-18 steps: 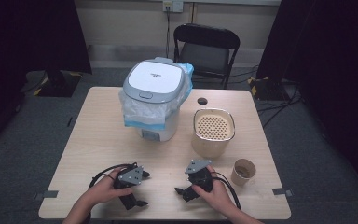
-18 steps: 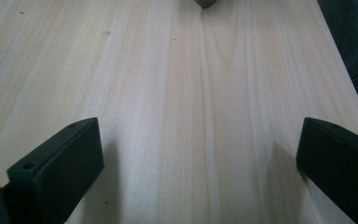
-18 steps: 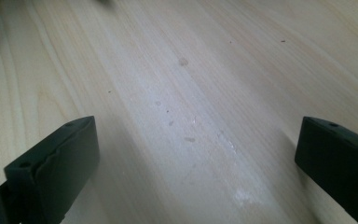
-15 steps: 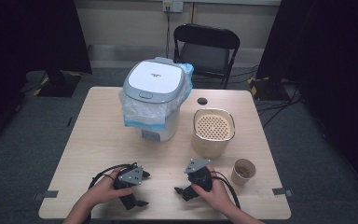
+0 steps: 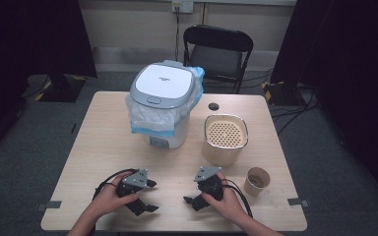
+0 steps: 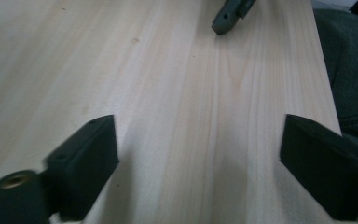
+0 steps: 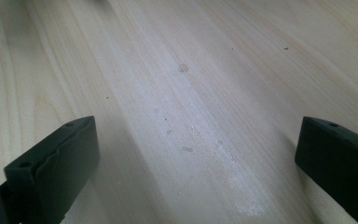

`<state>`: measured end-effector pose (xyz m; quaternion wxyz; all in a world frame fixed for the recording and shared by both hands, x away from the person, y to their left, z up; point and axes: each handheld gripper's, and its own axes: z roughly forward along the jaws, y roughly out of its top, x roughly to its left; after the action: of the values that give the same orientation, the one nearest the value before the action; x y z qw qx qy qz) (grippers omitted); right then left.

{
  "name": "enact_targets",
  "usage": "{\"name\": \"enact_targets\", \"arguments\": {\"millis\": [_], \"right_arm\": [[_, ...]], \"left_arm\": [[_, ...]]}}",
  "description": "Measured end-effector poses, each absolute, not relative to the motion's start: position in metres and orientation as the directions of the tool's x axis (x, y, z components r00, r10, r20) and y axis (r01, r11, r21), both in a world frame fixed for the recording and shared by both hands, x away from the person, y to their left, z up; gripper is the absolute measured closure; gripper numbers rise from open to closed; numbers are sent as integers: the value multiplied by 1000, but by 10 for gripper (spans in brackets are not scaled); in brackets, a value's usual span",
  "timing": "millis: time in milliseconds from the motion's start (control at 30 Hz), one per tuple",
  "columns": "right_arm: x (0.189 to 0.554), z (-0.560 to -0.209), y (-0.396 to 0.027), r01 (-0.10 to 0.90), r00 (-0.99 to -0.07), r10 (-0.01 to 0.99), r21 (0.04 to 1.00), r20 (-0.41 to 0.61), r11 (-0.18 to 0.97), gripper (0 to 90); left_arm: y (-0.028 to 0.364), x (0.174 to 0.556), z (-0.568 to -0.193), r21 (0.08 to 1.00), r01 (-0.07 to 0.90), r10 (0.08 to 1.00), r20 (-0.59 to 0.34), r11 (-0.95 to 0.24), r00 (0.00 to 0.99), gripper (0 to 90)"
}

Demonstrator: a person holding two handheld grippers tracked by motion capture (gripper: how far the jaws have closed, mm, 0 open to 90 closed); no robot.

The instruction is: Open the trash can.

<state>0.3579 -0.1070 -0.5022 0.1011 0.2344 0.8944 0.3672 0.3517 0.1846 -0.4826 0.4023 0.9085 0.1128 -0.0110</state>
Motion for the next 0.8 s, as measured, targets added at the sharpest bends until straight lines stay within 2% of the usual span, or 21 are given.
{"name": "enact_targets", "arguments": {"millis": [33,67,100,200,567,800], "right_arm": [[358,-502,-107,346,-870,493,705,-8,620,0],[358,-502,-107,346,-870,494,704,-8,620,0],[358,-502,-107,345,-870,493,705,-7,619,0],[358,-502,-107,345,-870,493,705,-8,620,0],[358,-502,-107,345,-870,493,705,-8,620,0],[358,-502,-107,345,-871,492,704,-6,620,0]], "left_arm": [[185,352,-479,729,227,211,-116,-645,971,197],[186,353,-476,723,225,215,-109,-653,971,215],[186,352,-473,734,231,220,-113,-639,969,169],[187,354,-463,741,246,229,-127,-625,965,154],[192,366,-421,771,290,276,-153,-567,949,158],[194,376,-395,769,281,293,-128,-574,947,159]]}}
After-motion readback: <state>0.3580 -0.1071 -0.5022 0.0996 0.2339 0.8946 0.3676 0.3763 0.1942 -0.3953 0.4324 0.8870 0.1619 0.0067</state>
